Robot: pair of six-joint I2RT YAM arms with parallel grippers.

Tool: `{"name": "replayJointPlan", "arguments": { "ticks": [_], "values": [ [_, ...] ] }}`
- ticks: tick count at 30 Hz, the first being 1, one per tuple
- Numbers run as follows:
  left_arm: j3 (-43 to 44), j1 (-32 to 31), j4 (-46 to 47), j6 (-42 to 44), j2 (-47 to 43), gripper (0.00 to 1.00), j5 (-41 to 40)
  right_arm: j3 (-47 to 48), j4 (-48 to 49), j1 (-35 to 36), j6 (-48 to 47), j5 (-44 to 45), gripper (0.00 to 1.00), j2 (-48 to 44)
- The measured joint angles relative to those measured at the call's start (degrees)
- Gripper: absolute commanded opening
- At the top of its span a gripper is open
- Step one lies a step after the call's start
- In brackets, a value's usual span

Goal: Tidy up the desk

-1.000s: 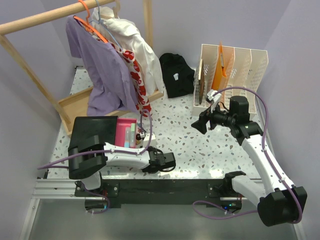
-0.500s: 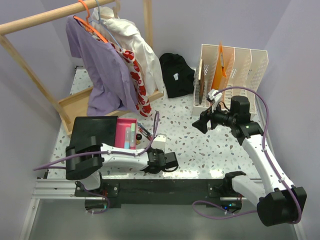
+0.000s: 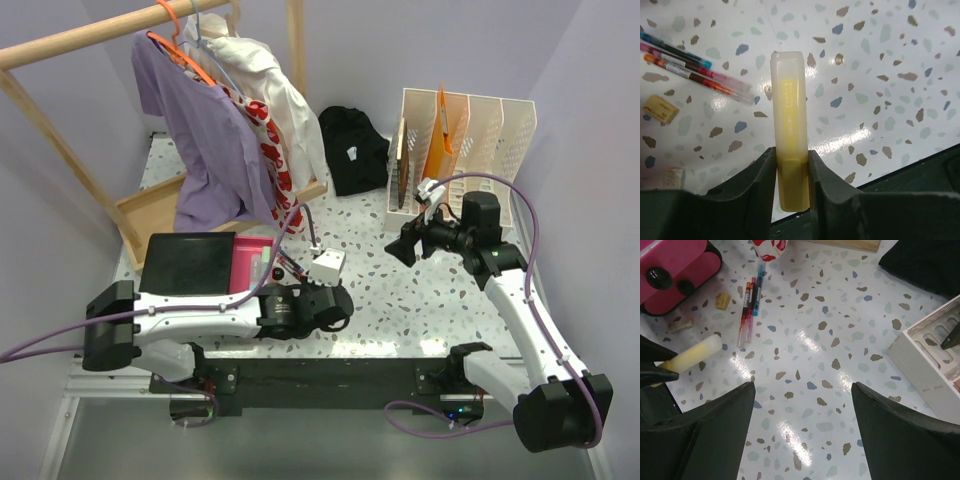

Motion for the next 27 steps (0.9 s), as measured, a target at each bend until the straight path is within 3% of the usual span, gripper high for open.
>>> {"name": "replayJointPlan", "arguments": {
  "ticks": [10,17,27],
  "values": [
    [5.27,1.01,-5.95,3.50,-11.02,0.00,-7.65,0.00,-0.02,-0.17,0.00,0.00,0.82,0.00],
    [5.03,9.31,-12.94,3.65,-18.84,0.00,-10.93,0.00,-0.02,-0.35,-0.02,0.00,0.82,0.00],
    [0.79,13.57,-22.69,1.07,-22.77,0.00,-15.06,0.00,-0.02,-0.37,-0.02,0.00,0.82,0.28]
  ]
}}
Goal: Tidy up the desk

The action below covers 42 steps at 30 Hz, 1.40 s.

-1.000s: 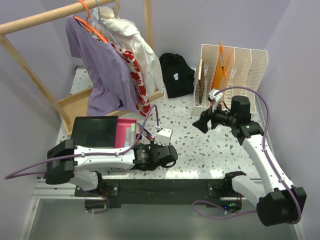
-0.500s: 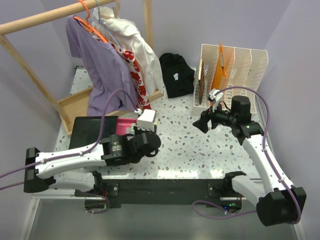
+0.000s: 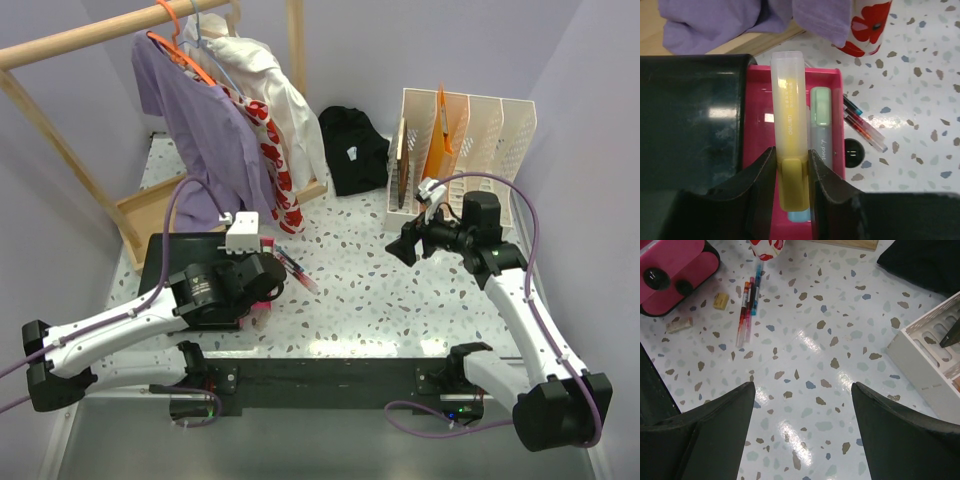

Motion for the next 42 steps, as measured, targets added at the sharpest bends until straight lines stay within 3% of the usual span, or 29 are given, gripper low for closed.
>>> {"name": "replayJointPlan", "arguments": {
  "ticks": [5,14,20,23,34,42],
  "values": [
    [-2.89,2.14,-1.22,-0.04,0.37,0.02,-0.31,0.00,0.00,0.00,0.00,0.02,0.82,0.42],
    [-4.02,3.56,-1.25,0.02,1.84,0.21,-0.39,0.00,0.00,-0.33,0.00,0.00,0.82,0.52],
    [-4.02,3.74,-1.27,0.02,1.84,0.39,-0.42,0.00,-0.02,-0.33,0.00,0.00,0.82,0.52],
    [-4.02,3.74,-1.27,0.00,1.84,0.43,-0.46,0.00,-0.02,-0.33,0.00,0.00,0.82,0.52],
    [-3.76,3.74,-0.90,0.24,1.36,0.44,-0.13,0.00,-0.02,-0.33,0.00,0.00,0.82,0.52],
    [-2.64,3.74,3.32,5.49,-3.41,0.46,3.19,0.00,-0.02,-0.37,-0.02,0.00,0.82,0.52]
  ]
}}
